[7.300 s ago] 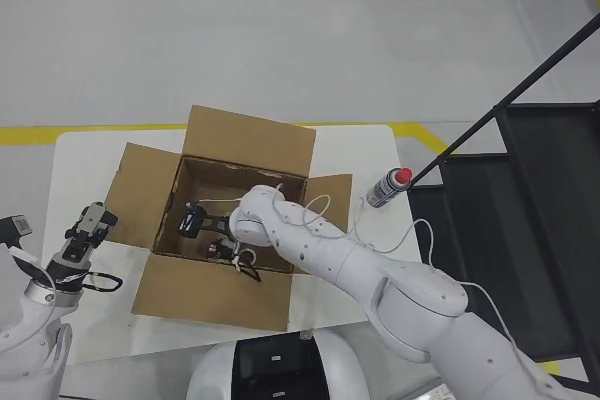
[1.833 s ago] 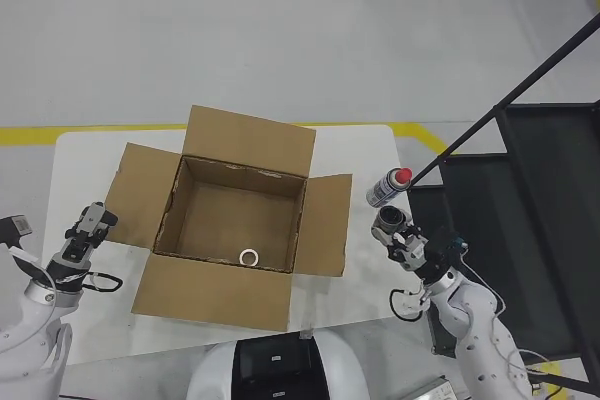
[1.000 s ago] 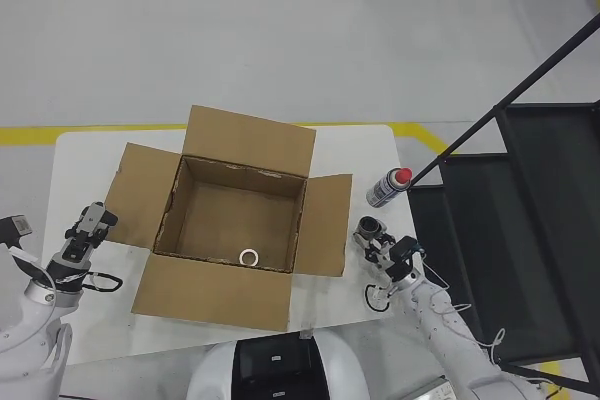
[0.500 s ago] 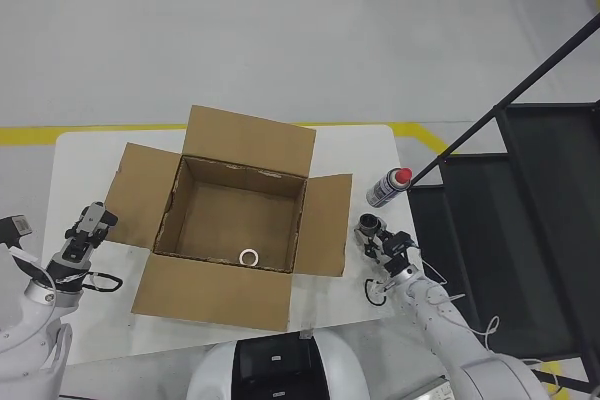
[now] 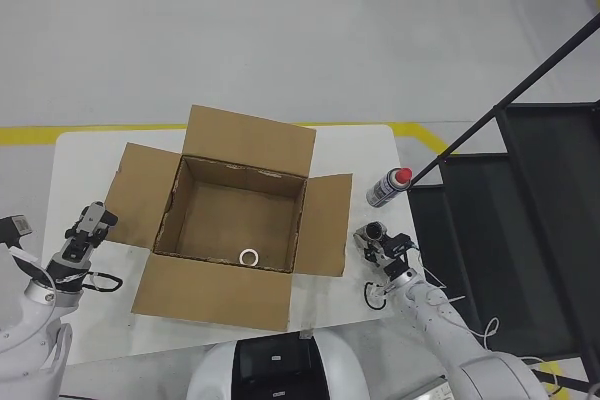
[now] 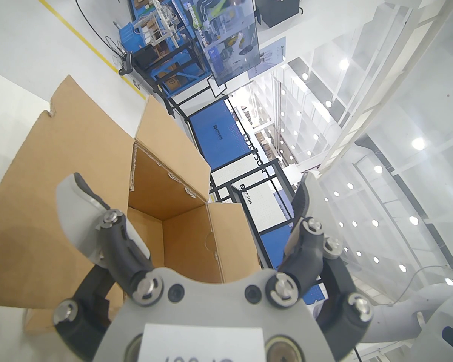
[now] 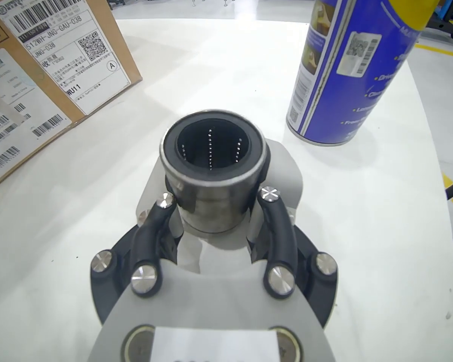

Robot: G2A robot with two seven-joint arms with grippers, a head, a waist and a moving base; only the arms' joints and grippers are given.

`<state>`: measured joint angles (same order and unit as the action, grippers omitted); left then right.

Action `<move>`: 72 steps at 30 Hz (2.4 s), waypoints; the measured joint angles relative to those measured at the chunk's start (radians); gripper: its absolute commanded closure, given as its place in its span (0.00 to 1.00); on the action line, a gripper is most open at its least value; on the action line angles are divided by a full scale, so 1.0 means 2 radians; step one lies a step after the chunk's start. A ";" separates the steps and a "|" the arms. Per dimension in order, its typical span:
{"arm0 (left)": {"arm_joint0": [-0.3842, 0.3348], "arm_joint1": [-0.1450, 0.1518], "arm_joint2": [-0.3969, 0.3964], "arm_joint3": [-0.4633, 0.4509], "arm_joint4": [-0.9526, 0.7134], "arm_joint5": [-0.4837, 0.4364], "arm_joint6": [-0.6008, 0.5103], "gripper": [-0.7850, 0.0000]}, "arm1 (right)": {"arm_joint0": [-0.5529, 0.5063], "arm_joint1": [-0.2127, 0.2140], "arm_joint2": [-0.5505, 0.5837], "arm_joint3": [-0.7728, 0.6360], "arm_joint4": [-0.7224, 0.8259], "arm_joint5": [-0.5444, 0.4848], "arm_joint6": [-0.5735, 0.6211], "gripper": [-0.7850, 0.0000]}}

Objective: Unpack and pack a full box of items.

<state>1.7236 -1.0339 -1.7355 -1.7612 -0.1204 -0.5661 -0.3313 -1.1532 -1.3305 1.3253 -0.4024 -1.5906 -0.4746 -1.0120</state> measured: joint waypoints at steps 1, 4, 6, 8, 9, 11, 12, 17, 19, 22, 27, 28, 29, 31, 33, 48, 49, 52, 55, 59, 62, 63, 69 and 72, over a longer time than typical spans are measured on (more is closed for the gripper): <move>0.000 0.000 0.000 0.000 0.000 0.000 0.000 0.00 | -0.003 0.001 -0.001 -0.004 0.000 0.003 -0.005 0.00; 0.000 0.000 0.000 0.000 0.000 0.000 0.000 0.00 | -0.010 0.003 0.000 -0.016 0.002 0.005 -0.020 0.00; 0.000 0.000 0.000 0.000 0.000 0.000 0.000 0.00 | -0.016 0.006 0.002 -0.026 0.004 0.000 -0.026 0.00; 0.000 0.000 0.000 0.000 0.000 0.000 0.000 0.00 | -0.026 0.011 0.006 -0.045 0.005 -0.003 -0.034 0.00; 0.000 0.000 0.000 0.000 0.000 0.000 0.000 0.00 | -0.032 0.014 0.009 -0.055 0.005 -0.005 -0.037 0.00; 0.000 0.000 0.000 0.000 0.000 0.000 0.000 0.00 | -0.049 0.021 0.018 -0.087 0.000 -0.002 -0.041 0.00; 0.000 0.000 0.000 0.000 0.000 0.000 0.000 0.00 | -0.058 0.025 0.023 -0.104 -0.002 -0.001 -0.041 0.00; 0.000 0.000 0.000 0.000 0.000 0.000 0.000 0.00 | -0.138 0.048 0.072 -0.255 0.002 -0.023 0.009 0.00; 0.000 0.000 0.000 0.000 0.000 0.000 0.000 0.00 | -0.181 0.056 0.098 -0.338 0.012 -0.033 0.066 0.00; 0.000 0.000 0.000 0.000 0.000 0.000 0.000 0.00 | -0.243 0.061 0.129 -0.457 0.044 -0.050 0.155 0.00; 0.000 0.000 0.000 0.000 0.000 0.000 0.000 0.00 | -0.313 0.063 0.155 -0.597 0.108 -0.059 0.266 0.00; 0.000 0.000 0.000 0.000 0.000 0.000 0.000 0.00 | -0.319 0.063 0.157 -0.614 0.120 -0.060 0.281 0.00; 0.000 0.000 0.000 0.000 0.000 0.000 0.000 0.00 | -0.319 0.063 0.157 -0.616 0.122 -0.060 0.283 0.00; 0.000 0.000 0.000 0.000 0.000 0.000 0.000 0.00 | -0.318 0.063 0.157 -0.613 0.120 -0.060 0.281 0.00; 0.000 0.000 0.000 0.000 0.000 0.000 0.000 0.00 | -0.318 0.063 0.157 -0.612 0.119 -0.060 0.280 0.00; 0.000 0.000 0.000 0.000 0.000 0.000 0.000 0.00 | -0.318 0.063 0.157 -0.612 0.119 -0.059 0.280 0.00; 0.000 0.000 0.000 0.000 0.000 0.000 0.000 0.00 | -0.318 0.063 0.157 -0.612 0.119 -0.059 0.280 0.00; 0.000 0.000 0.000 0.000 0.000 0.000 0.000 0.00 | -0.318 0.063 0.157 -0.612 0.119 -0.059 0.280 0.00; 0.000 0.000 0.000 0.000 0.000 0.000 0.000 0.00 | -0.318 0.063 0.157 -0.612 0.119 -0.059 0.280 0.00; 0.000 0.000 0.000 0.000 0.000 0.000 0.000 0.00 | -0.318 0.063 0.157 -0.612 0.119 -0.059 0.280 0.00; 0.000 0.000 0.000 0.000 0.000 0.000 0.000 0.00 | -0.318 0.063 0.157 -0.612 0.119 -0.059 0.280 0.00; 0.000 0.000 0.000 0.000 0.000 0.000 0.000 0.00 | -0.317 0.063 0.156 -0.614 0.119 -0.059 0.281 0.00; 0.000 0.000 0.000 0.000 0.000 0.000 0.000 0.00 | -0.296 0.069 0.156 -0.691 0.109 -0.101 0.323 0.00; 0.000 0.000 0.000 0.000 0.000 0.000 0.000 0.00 | -0.275 0.072 0.148 -0.720 0.096 -0.135 0.365 0.00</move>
<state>1.7236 -1.0339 -1.7355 -1.7612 -0.1204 -0.5661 -0.3313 -1.7028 -1.1860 1.6213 -1.8427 -1.3991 -0.7449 -0.2816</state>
